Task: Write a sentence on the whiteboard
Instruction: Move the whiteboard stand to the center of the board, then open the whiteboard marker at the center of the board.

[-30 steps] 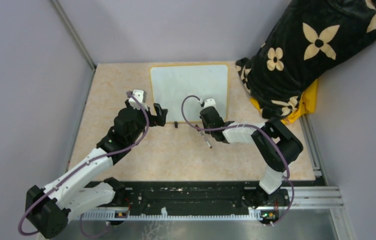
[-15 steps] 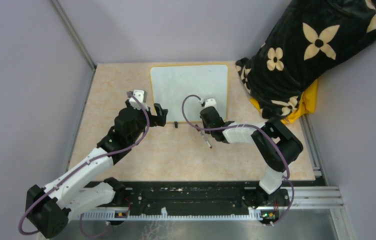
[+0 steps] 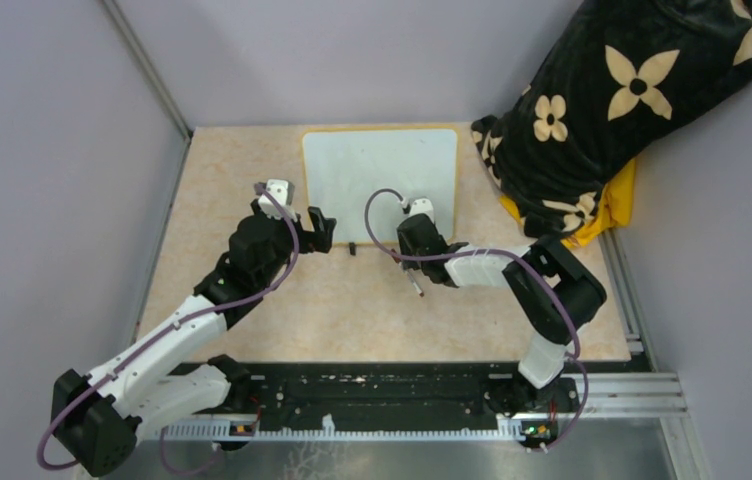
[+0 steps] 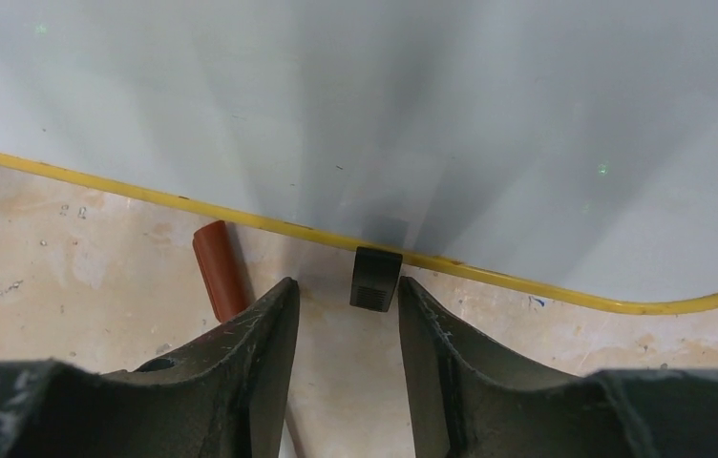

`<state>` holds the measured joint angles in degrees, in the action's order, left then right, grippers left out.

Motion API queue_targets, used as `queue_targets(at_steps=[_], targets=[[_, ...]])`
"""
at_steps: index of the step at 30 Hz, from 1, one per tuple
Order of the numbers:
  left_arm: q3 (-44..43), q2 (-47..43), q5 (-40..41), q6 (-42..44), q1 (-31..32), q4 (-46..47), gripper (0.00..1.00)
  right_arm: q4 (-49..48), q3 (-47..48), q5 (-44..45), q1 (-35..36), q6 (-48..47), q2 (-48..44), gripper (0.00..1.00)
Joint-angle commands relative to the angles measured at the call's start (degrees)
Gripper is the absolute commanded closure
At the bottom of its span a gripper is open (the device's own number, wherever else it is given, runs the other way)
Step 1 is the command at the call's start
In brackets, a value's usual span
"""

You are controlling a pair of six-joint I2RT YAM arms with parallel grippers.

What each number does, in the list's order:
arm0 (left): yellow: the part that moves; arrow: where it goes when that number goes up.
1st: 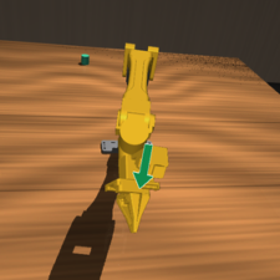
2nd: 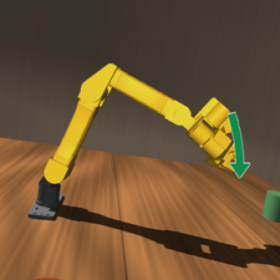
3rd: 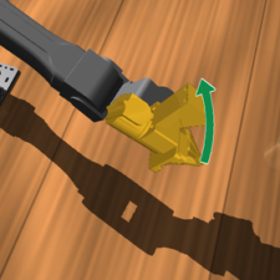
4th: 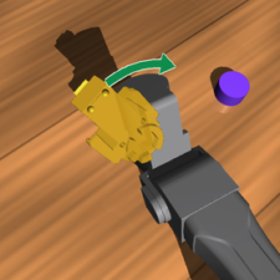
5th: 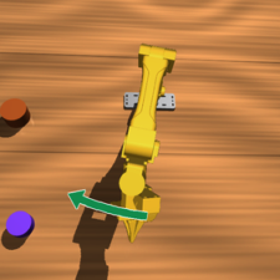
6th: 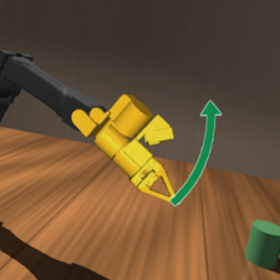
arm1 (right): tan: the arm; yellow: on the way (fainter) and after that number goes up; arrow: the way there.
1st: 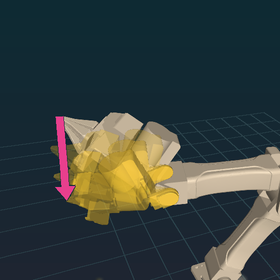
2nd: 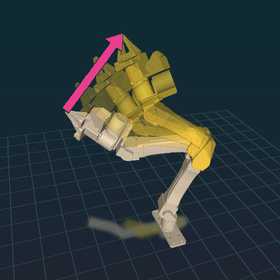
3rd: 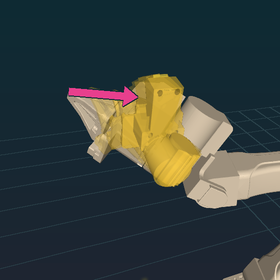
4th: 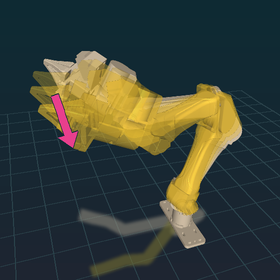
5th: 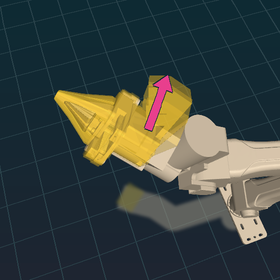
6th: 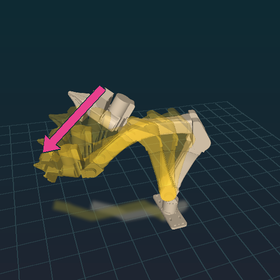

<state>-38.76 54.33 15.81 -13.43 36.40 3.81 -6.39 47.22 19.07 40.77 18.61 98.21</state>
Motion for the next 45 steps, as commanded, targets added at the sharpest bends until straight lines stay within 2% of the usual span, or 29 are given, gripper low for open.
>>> queue_targets(at_steps=[1,10,17,23,33,38,43,45], targets=[[-2.1,-0.2,-0.6,-0.1,0.4,0.2,0.01,1.0,-1.3,-0.2,0.6,2.9,-2.4,0.57],[-2.0,-0.5,-0.3,0.0,0.4,0.1,0.01,-0.7,-0.1,0.5,0.6,6.2,-2.2,0.69],[-2.1,-0.6,-0.4,-0.1,0.4,0.1,0.01,1.7,1.8,1.3,0.7,6.4,-1.7,0.70],[-2.1,-0.7,-0.6,-0.2,0.4,0.2,0.01,3.6,0.4,3.4,1.5,6.3,-3.8,0.61],[-2.2,-0.3,-0.9,-0.3,0.4,0.1,0.01,6.3,-1.3,2.0,2.1,6.1,-9.1,0.46],[-2.1,-0.4,-0.7,-0.1,0.4,0.2,0.01,6.3,-3.6,0.4,2.5,5.8,-13.0,0.42],[-2.1,-0.9,-0.4,0.0,0.3,0.2,0.01,3.2,-7.1,-8.2,3.5,3.0,-16.2,0.42],[-2.0,-1.1,-0.5,0.1,0.4,0.3,0.01,2.6,-8.1,-8.9,5.2,1.2,-16.4,0.42]])
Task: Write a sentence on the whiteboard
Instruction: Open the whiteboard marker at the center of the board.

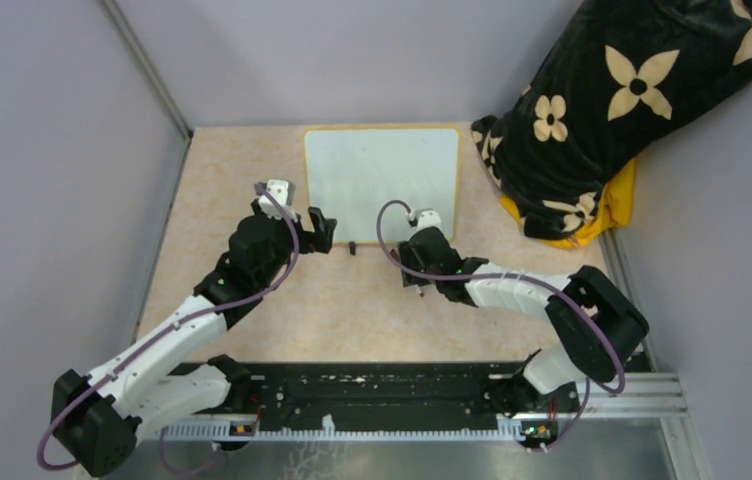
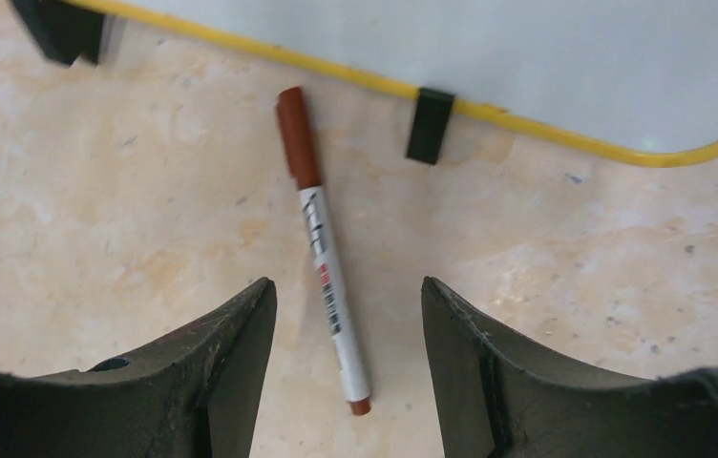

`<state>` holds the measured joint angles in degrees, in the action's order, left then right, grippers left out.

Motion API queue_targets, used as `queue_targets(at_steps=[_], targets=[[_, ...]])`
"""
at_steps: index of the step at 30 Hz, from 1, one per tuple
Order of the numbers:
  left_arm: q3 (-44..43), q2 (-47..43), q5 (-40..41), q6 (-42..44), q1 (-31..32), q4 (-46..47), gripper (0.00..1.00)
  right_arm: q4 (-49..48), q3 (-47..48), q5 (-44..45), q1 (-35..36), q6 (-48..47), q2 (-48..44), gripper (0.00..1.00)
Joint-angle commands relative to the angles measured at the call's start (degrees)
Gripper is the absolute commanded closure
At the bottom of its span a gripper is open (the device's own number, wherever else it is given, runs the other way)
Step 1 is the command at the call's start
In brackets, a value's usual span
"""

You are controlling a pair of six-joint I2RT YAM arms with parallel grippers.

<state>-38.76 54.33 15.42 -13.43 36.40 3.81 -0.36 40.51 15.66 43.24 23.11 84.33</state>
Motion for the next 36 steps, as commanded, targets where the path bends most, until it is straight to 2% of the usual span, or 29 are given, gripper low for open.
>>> queue_targets(at_steps=[1,21,30,34,36], targets=[[-1.9,-1.1,-0.2,0.1,0.4,0.4,0.01,-3.5,-1.7,-5.3,3.5,-4.0,-2.3,0.42],[-1.6,-2.1,0.8,0.7,0.4,0.7,0.01,-1.3,1.5,-0.7,4.5,-5.2,8.3,0.49],[-1.7,-2.9,0.9,0.7,0.4,0.7,0.01,5.5,3.1,4.0,5.0,-5.9,9.8,0.60],[-1.7,-3.2,0.9,0.7,0.3,0.7,0.01,7.1,3.1,4.8,5.3,-5.6,10.3,0.68],[-1.6,-3.3,0.9,0.7,0.3,0.7,0.01,7.3,2.8,4.7,5.4,-5.4,10.3,0.76]])
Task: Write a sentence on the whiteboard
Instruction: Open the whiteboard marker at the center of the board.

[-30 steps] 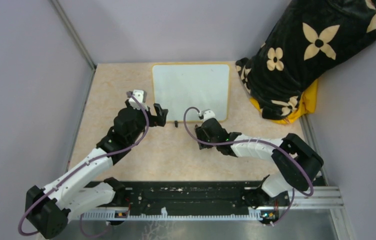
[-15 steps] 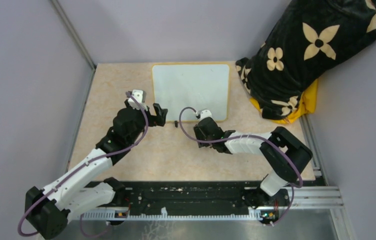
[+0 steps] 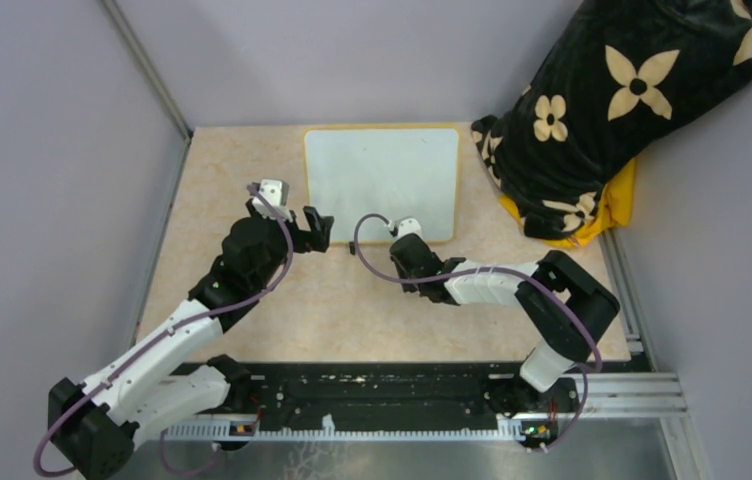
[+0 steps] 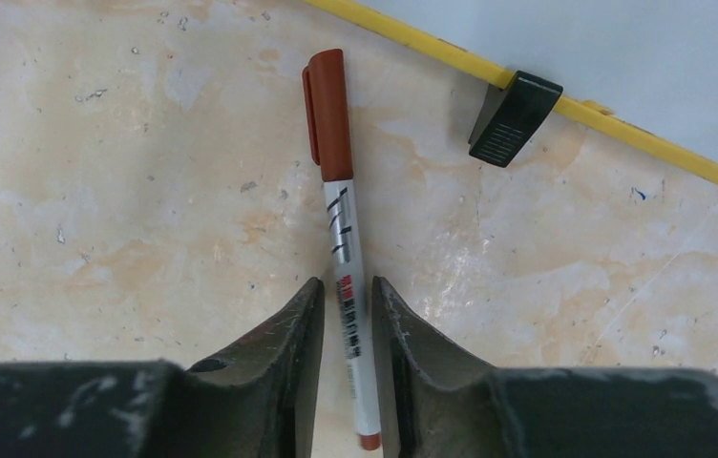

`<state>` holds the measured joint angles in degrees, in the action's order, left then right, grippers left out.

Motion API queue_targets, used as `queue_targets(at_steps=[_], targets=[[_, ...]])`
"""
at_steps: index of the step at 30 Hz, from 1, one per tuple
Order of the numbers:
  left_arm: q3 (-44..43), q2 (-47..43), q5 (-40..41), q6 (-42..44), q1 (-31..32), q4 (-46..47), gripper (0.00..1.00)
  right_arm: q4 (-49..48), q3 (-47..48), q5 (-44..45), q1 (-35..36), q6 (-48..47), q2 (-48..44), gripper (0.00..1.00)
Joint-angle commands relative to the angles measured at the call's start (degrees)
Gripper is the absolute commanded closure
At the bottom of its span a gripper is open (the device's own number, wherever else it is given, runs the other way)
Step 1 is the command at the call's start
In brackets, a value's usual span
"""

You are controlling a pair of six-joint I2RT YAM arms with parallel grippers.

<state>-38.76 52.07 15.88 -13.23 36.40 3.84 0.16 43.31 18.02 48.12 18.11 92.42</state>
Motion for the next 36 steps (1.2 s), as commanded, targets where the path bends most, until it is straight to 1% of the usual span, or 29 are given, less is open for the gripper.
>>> queue_targets(at_steps=[1,6,11,16,18,21,25,27,29,33,36], targets=[[-1.6,-1.1,0.5,0.4,0.4,0.7,0.01,6.8,-0.1,2.3,0.5,-0.2,2.0,0.81],[-1.6,-1.1,0.0,0.2,0.4,0.8,0.01,7.2,-0.2,1.7,0.6,0.5,0.5,1.00],[-1.5,-1.5,-0.2,0.1,0.4,1.1,0.01,5.6,-1.6,-1.3,0.6,1.2,-4.9,1.00],[-1.1,-2.1,0.1,-0.5,0.4,1.8,0.01,0.3,-6.0,-7.2,0.7,1.8,-16.3,1.00],[-0.8,-2.2,-0.9,-0.9,0.4,2.8,0.01,-2.8,-7.7,-9.4,0.7,1.9,-21.0,1.00],[1.3,-3.1,-7.1,-1.4,0.3,6.3,0.01,-4.1,-9.1,-8.7,1.9,2.0,-27.2,1.00],[7.6,-5.6,-14.8,-4.1,0.3,17.8,0.01,-6.7,-9.6,-7.1,5.9,1.1,-33.7,1.00],[8.4,-6.8,-18.8,-6.4,0.4,21.3,0.01,-9.2,-9.9,-7.4,6.7,1.9,-36.0,1.00],[6.3,-7.1,-22.7,-7.7,0.4,20.4,0.01,-11.8,-9.9,-8.3,6.9,3.1,-37.5,1.00],[0.9,-6.7,-27.7,-12.0,0.4,12.3,0.01,-14.0,-7.9,-11.3,6.9,4.5,-38.3,1.00],[0.5,-6.5,-31.7,-14.7,0.4,10.6,0.02,-16.2,-7.1,-14.7,7.0,5.1,-39.1,1.00]])
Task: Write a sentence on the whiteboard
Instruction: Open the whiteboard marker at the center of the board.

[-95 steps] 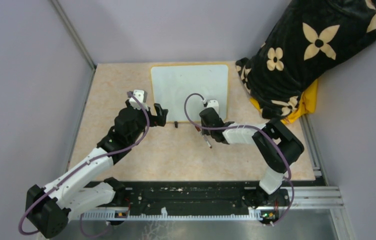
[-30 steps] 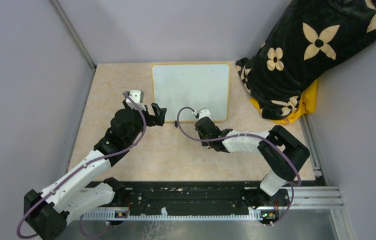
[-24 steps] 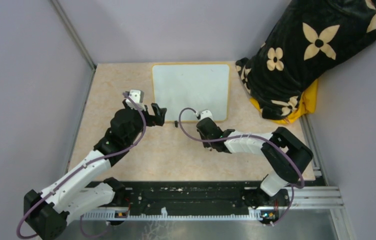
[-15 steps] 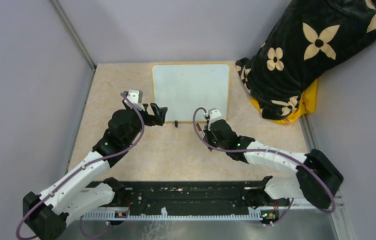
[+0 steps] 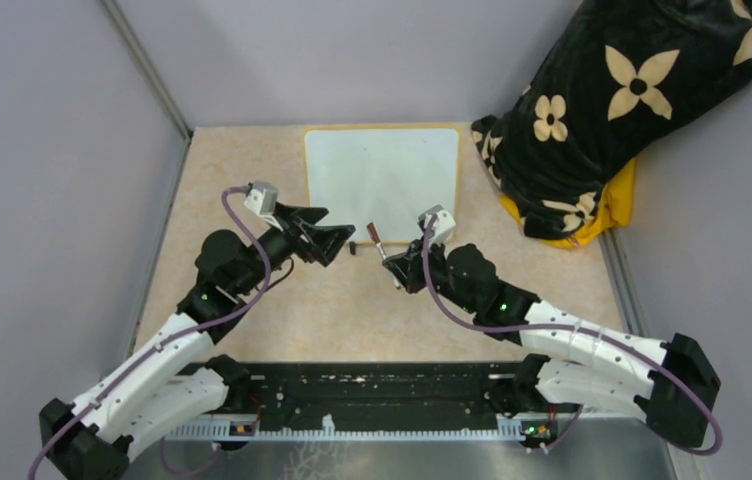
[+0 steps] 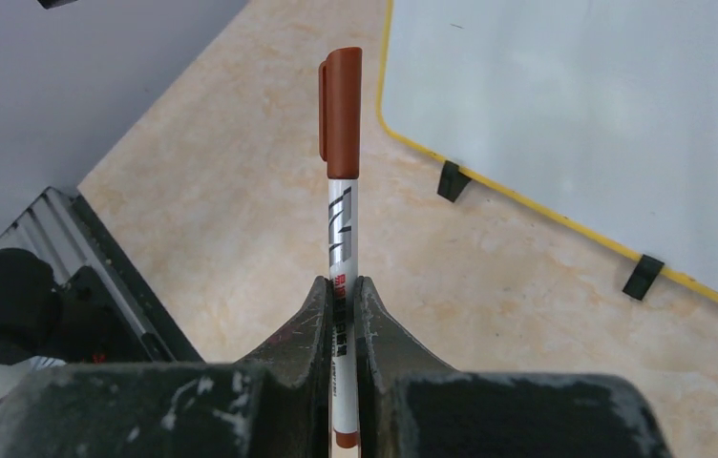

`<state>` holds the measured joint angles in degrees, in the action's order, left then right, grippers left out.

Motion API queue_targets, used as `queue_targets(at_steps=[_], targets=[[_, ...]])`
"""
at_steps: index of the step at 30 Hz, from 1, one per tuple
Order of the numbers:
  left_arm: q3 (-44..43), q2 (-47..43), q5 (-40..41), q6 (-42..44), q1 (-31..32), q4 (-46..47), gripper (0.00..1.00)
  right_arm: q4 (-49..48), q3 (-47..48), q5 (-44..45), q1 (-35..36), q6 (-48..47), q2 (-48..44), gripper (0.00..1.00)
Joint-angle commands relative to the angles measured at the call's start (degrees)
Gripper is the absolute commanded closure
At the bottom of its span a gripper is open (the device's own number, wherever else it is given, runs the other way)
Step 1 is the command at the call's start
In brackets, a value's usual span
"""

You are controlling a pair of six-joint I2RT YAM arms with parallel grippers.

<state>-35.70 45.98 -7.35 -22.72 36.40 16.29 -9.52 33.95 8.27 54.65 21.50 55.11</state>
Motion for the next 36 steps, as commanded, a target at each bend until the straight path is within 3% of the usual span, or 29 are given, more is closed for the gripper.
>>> queue_targets(at_steps=[1,8,23,36], targets=[[-2.7,-0.2,-9.5,-6.3,0.4,-2.3,0.02,-7.1,2.5,-5.7,0.5,1.8,-2.1,1.00],[-5.1,4.1,-16.8,-12.5,0.3,-1.8,0.11,-8.6,4.2,-9.3,0.8,2.5,-4.0,1.00],[-5.2,7.5,-17.8,-19.2,0.3,2.9,0.25,-10.4,4.9,-12.8,1.0,3.4,-4.4,1.00],[-3.3,8.2,-16.8,-22.8,0.3,7.8,0.52,-9.5,5.2,-13.8,1.1,3.2,-4.4,1.00]])
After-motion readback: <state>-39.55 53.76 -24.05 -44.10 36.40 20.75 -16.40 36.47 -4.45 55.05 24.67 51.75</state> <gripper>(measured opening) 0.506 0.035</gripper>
